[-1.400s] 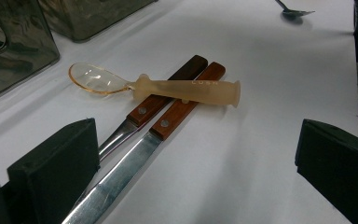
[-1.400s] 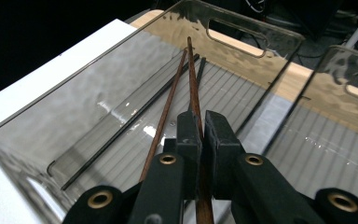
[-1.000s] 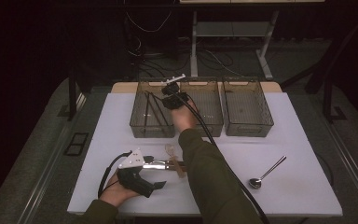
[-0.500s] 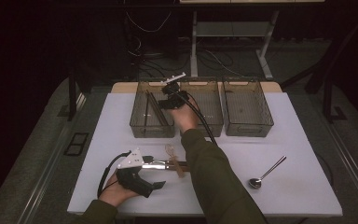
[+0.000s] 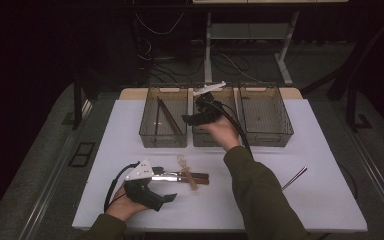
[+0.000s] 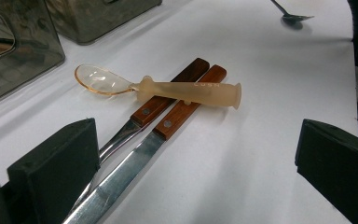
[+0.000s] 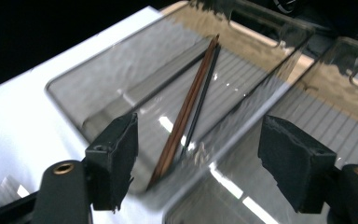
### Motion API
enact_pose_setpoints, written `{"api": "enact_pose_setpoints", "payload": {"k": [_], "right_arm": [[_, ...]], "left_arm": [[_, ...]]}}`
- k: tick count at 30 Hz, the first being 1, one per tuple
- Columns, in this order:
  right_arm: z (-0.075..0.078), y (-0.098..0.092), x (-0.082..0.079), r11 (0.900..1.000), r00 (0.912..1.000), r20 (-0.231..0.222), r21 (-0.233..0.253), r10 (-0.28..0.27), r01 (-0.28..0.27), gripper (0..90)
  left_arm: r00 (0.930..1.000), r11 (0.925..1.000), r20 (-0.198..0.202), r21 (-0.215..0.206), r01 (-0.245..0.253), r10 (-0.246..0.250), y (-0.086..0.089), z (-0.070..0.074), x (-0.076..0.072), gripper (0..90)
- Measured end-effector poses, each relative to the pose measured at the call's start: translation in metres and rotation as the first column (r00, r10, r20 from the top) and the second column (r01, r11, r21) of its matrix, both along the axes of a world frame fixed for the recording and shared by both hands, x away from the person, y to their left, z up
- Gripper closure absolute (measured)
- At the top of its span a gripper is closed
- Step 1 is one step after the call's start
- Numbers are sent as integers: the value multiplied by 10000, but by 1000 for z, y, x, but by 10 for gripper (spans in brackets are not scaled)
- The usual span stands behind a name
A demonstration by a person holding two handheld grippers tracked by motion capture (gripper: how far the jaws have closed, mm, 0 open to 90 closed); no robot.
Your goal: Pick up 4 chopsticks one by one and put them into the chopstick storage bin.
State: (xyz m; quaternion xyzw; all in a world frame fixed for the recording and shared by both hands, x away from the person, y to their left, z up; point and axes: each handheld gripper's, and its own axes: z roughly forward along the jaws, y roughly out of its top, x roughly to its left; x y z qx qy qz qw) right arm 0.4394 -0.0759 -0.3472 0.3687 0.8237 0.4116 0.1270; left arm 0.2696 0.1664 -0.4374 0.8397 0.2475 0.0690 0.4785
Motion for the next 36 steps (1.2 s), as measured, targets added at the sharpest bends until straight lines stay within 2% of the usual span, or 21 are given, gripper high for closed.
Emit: {"api": "enact_pose_setpoints", "payload": {"k": [4, 8, 16, 25, 36], "right_arm": [[2, -17, -11, 9997, 9997, 22, 19, 245, -245, 274], [4, -33, -23, 9986, 9987, -28, 156, 515, -515, 271], [1, -56, -46, 9936, 9942, 108, 355, 1070, -1073, 272], [-15, -89, -77, 9919, 9940, 93, 650, 1089, -1092, 273], [-37, -147, -111, 9943, 9970, -18, 736, 776, -772, 280]], "left_arm": [[10000, 9999, -32, -93, -78, 78, 0, 0, 0, 0], [10000, 10000, -2, -14, -57, 57, 1, 0, -1, 0], [9999, 9999, 16, -26, -155, 155, 4, 0, 1, 0], [9999, 9999, 6, -6, -126, 126, 3, 0, 0, 0], [9999, 9999, 17, -1, -162, 162, 2, 1, 0, 0]]}}
